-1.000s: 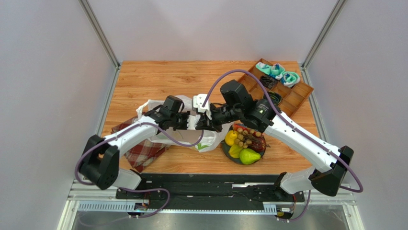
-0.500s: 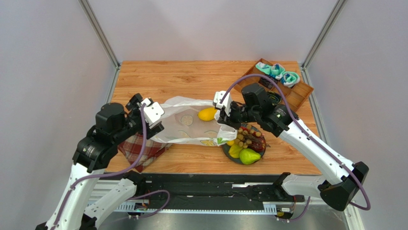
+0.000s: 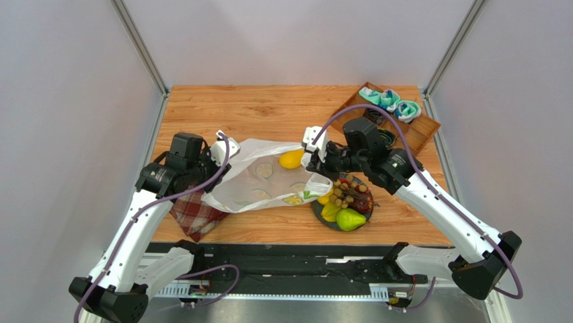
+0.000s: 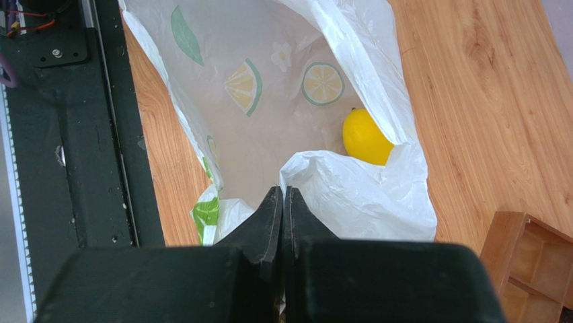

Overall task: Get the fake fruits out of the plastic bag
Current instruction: Adjust the plastic bag at the center of the board.

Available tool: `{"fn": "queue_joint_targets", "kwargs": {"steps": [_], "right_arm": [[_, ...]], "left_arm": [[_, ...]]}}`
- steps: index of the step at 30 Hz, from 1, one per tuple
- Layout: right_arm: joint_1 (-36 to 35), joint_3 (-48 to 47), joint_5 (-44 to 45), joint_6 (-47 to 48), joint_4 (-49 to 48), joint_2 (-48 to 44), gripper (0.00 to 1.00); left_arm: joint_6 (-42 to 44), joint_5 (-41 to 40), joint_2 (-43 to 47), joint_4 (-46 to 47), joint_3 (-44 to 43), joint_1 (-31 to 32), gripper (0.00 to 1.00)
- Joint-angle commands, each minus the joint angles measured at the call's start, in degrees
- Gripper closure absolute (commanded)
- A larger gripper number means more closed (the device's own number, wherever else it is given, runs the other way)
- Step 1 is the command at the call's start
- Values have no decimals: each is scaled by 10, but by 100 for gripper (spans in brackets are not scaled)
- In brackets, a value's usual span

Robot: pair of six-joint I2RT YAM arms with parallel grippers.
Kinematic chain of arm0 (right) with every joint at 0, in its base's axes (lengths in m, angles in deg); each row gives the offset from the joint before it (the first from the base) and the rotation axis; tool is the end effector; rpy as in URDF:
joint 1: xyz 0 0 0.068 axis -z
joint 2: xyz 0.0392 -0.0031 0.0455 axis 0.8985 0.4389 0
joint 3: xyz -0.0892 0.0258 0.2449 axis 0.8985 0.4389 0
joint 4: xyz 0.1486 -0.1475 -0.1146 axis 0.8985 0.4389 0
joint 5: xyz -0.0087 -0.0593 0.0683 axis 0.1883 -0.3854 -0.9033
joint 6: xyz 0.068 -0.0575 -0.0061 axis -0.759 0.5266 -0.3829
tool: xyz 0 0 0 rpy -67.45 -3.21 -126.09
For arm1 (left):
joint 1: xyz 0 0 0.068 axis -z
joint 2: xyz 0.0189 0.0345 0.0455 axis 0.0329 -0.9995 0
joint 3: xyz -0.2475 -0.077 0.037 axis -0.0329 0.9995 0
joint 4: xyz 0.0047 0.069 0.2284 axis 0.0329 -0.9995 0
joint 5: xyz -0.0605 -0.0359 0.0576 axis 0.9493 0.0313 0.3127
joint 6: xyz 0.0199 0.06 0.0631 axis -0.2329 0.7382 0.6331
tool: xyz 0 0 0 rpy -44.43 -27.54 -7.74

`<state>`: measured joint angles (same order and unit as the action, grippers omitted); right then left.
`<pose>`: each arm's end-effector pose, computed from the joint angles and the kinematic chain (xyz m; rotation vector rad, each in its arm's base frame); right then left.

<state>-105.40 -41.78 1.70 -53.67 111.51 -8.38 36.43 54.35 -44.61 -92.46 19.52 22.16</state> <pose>0.1693 0.1944 0.3394 -1.4425 1.6561 0.6151 0.1644 -0.0699 0.2943 0.9459 2.2179 -0.1031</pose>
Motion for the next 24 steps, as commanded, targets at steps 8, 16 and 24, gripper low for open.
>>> {"fn": "queue_joint_targets", "kwargs": {"steps": [8, 16, 24], "right_arm": [[40, -145, 106, -63, -134, 145, 100], [39, -209, 124, -58, -27, 125, 100], [54, 85, 162, -52, 31, -65, 58]], "left_arm": [[-19, 102, 3, -49, -224, -67, 100], [-30, 243, 42, -141, -327, -71, 100], [-28, 324, 203, -176, -129, -76, 100]]}}
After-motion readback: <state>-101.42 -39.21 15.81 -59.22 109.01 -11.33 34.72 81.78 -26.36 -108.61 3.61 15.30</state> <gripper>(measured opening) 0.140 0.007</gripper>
